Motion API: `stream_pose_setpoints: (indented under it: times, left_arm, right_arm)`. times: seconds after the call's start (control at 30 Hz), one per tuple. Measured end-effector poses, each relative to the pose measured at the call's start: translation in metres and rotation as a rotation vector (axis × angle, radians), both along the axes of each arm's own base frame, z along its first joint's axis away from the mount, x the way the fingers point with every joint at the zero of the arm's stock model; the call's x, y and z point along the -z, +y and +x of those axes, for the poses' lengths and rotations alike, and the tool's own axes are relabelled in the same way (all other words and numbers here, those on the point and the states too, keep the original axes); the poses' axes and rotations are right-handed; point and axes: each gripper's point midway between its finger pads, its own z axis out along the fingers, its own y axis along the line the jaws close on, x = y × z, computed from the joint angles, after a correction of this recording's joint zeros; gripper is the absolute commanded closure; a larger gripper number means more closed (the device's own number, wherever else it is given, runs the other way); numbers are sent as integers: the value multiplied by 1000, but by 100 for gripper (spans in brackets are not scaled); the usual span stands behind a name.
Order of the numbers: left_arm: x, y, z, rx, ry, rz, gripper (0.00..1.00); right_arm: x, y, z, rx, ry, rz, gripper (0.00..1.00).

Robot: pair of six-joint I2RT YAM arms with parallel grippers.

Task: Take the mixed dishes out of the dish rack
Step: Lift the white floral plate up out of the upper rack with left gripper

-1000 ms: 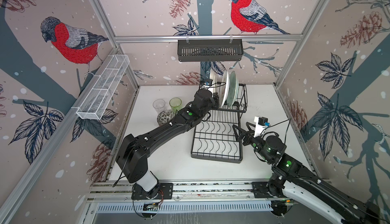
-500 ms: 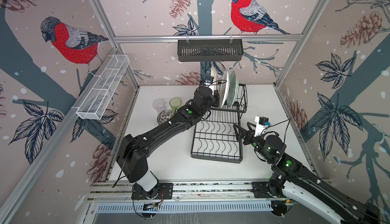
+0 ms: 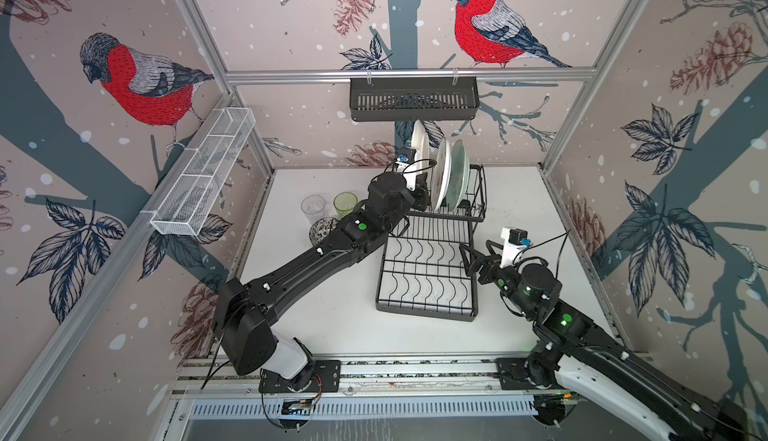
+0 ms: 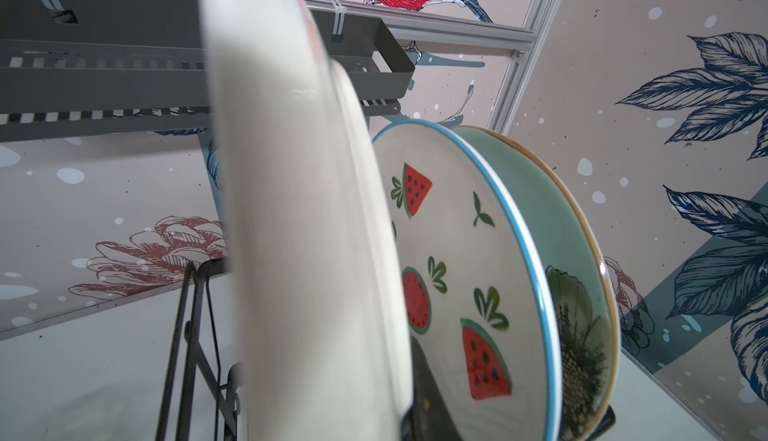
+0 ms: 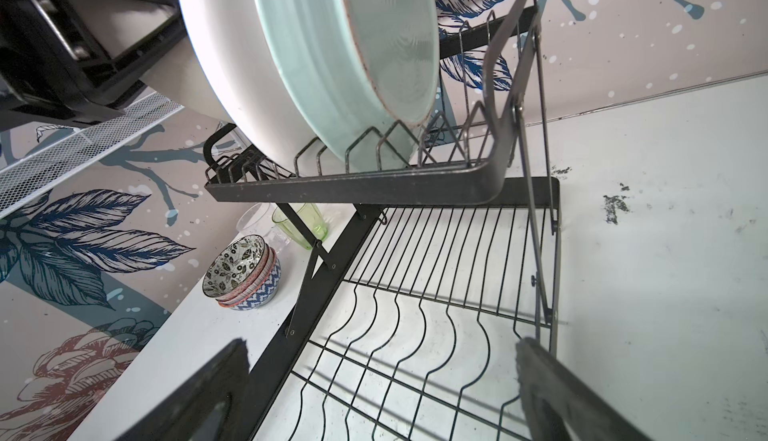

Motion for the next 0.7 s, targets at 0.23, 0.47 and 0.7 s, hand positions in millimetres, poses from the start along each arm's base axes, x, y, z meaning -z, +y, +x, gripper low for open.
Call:
stream_pose_setpoints:
  times: [0.23,0.47,0.7]
  left_arm:
    - [-13,19,-17,-6,-45,-20,100]
    - [-19,39,-45,26,-66,-47,100]
    - [-28,68,-79,53,-104,-90,100]
  right_arm:
    - [-3,1,0,-7,-2,8,0]
    - [-12,3,-2,-28,1,8,0]
    - [-21,3,-4,-35,12,-3,0]
